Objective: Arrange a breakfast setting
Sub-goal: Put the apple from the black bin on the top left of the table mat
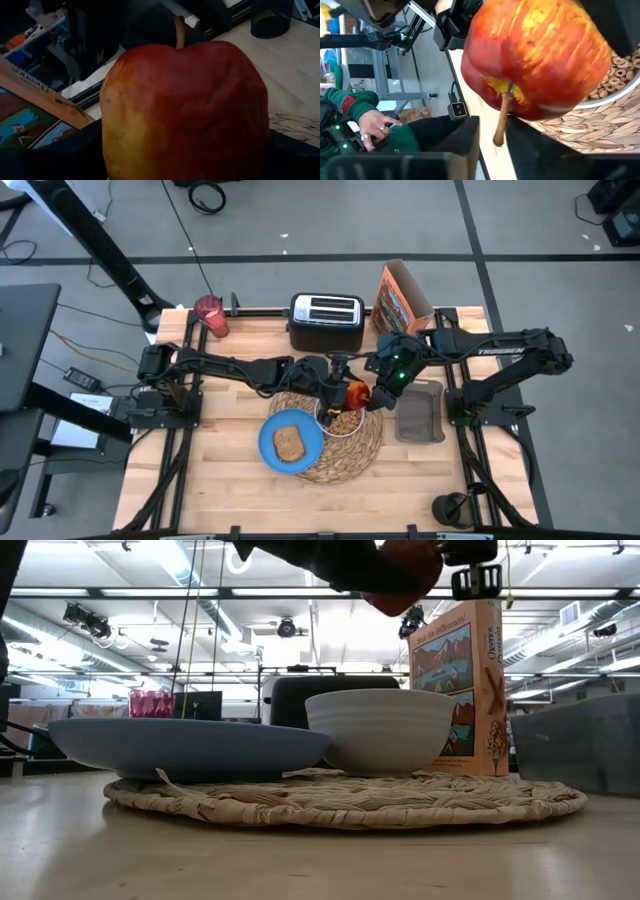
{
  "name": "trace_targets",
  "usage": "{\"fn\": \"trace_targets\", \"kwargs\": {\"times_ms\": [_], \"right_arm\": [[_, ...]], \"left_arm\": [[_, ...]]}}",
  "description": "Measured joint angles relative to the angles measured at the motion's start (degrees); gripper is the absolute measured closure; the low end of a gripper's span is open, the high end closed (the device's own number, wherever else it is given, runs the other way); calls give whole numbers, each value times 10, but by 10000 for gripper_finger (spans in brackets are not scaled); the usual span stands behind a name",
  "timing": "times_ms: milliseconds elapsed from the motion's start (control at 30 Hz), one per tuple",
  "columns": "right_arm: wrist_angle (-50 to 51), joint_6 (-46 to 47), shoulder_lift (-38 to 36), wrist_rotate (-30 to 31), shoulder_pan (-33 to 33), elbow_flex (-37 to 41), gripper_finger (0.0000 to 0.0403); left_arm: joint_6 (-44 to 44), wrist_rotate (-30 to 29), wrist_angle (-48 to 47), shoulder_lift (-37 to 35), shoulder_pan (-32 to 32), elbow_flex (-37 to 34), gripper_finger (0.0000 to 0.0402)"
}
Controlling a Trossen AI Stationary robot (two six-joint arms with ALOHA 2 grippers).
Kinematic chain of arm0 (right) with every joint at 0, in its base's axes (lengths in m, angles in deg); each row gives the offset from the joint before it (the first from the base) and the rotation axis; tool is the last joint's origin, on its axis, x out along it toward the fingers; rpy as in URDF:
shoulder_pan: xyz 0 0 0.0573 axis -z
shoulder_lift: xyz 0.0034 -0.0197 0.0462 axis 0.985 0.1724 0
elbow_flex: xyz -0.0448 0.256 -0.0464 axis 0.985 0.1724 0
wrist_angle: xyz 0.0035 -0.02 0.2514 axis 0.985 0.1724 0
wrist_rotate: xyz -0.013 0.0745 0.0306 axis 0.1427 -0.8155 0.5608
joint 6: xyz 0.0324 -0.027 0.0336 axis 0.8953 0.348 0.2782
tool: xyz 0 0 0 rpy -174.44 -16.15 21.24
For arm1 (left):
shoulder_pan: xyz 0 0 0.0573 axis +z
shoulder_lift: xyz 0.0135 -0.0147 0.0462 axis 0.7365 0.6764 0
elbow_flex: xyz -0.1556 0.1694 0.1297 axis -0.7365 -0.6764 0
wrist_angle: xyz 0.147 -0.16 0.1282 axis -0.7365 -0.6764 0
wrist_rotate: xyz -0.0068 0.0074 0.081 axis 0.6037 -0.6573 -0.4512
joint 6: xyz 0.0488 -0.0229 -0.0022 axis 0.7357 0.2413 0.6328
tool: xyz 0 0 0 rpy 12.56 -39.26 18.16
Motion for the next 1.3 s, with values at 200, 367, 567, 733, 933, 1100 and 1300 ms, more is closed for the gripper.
{"fn": "trace_targets", "kwargs": {"times_ms": [200,367,567,733,933,1100,1300], "right_arm": [[3,5,-20,6,0,0,238],[4,14,-71,36,1,0,216],[-3,9,-151,117,0,0,215],[-39,-3,-194,157,-1,0,215],[-76,-38,-201,184,-25,0,215],[-107,-43,-167,229,-78,0,215],[-182,-33,-111,312,-137,0,215]], "left_arm": [[-7,-1,6,0,-1,0,64],[-14,-2,5,-19,-7,0,64],[-93,-5,-7,-84,-7,0,65],[-163,-1,-71,-162,-6,0,65],[-259,0,-148,-249,-10,0,65],[-302,-1,-246,-299,-13,-1,65],[-299,0,-380,-345,-4,-1,65]]}}
